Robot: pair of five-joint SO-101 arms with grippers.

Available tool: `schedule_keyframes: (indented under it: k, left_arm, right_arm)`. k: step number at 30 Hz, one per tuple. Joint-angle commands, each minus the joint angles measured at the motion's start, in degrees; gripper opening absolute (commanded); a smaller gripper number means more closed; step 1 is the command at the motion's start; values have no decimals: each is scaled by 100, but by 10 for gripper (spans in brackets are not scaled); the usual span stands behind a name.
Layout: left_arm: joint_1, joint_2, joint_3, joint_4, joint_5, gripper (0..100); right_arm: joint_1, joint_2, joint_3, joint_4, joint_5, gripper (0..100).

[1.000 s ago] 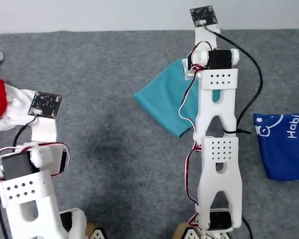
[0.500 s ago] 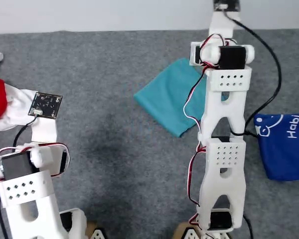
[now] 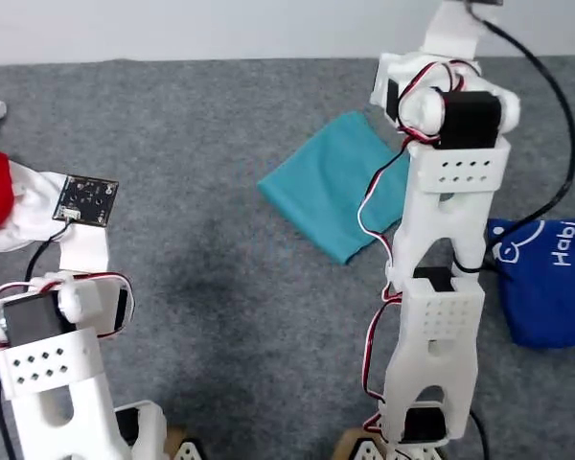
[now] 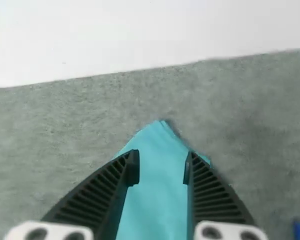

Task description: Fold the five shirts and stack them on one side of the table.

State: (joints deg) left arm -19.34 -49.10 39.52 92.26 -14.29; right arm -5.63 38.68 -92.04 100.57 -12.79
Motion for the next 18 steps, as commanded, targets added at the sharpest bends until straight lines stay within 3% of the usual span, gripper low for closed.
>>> schedule_keyframes:
  k: [1, 10, 14, 18]
  left_arm:
    - [-44, -114, -163, -123, -44, 3]
    - [-35, -114, -154, -123, -44, 3]
    - [-18, -114, -154, -123, -44, 3]
    - [-18, -114, -154, -123, -44, 3]
  right_arm:
    - [-4, -699, 527, 242, -510, 162]
    - [207, -1956, 3877, 198, -1688, 164]
    - [277, -1895, 4712, 189, -2119, 166]
    - [242, -1332, 4923, 180, -2409, 278]
